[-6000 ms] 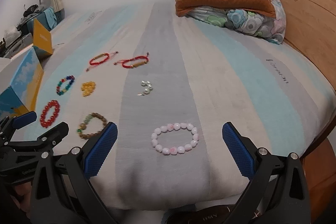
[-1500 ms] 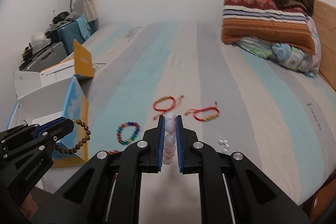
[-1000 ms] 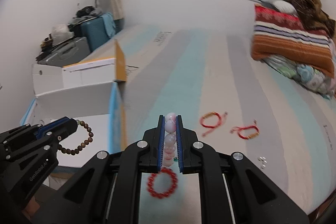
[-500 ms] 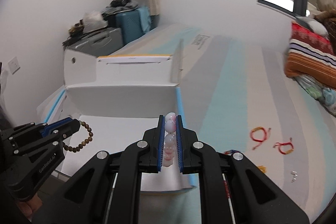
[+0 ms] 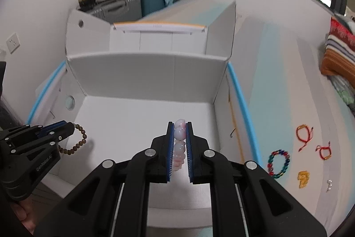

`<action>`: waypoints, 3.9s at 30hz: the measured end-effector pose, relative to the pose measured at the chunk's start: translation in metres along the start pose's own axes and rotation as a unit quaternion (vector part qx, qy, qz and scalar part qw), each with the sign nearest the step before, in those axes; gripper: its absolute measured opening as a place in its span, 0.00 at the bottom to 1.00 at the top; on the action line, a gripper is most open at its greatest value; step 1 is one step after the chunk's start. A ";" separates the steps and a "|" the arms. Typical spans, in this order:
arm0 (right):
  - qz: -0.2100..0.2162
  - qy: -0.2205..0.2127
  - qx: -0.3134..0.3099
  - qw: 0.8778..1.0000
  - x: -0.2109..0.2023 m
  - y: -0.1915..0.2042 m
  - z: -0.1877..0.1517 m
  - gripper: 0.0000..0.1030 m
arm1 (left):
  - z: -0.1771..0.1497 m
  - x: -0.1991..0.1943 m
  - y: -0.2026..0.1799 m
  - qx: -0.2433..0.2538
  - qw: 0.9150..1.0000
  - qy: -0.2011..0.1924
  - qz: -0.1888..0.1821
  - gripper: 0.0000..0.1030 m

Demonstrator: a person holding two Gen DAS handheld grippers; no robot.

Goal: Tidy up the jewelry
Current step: 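Open left tool dropping wooden bracelet while right tool releases pink-white bracelet in box, then move left tool to red bead bracelet while right tool moves to pearl earrings, then close left tool on red bead bracelet while right tool closes on pearl earrings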

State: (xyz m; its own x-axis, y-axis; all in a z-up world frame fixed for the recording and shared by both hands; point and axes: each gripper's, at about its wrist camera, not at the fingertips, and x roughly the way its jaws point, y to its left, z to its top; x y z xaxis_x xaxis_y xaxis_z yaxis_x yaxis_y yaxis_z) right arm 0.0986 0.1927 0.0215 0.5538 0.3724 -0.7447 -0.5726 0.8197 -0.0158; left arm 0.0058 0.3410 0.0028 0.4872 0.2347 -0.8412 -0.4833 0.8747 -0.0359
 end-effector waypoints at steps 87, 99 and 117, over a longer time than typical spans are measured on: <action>-0.183 -0.023 0.192 0.964 -0.085 -0.348 -0.142 0.93 | -0.079 -0.023 -0.333 0.197 0.973 -0.038 -0.115 0.94; -0.183 0.026 0.200 0.962 -0.025 -0.375 -0.169 0.93 | -0.092 0.042 -0.345 0.197 0.974 0.025 -0.111 0.94; -0.165 0.063 0.210 0.962 0.014 -0.396 -0.183 0.89 | -0.100 0.067 -0.350 0.202 0.969 0.062 -0.128 0.94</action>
State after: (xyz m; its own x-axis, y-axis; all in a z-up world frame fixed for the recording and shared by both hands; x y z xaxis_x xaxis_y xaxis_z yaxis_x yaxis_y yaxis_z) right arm 0.2224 -0.2060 -0.1046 0.5704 0.0271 -0.8210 -0.0682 0.9976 -0.0145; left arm 0.1351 0.0083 -0.0946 0.4509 -0.0435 -0.8915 -0.0213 0.9980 -0.0595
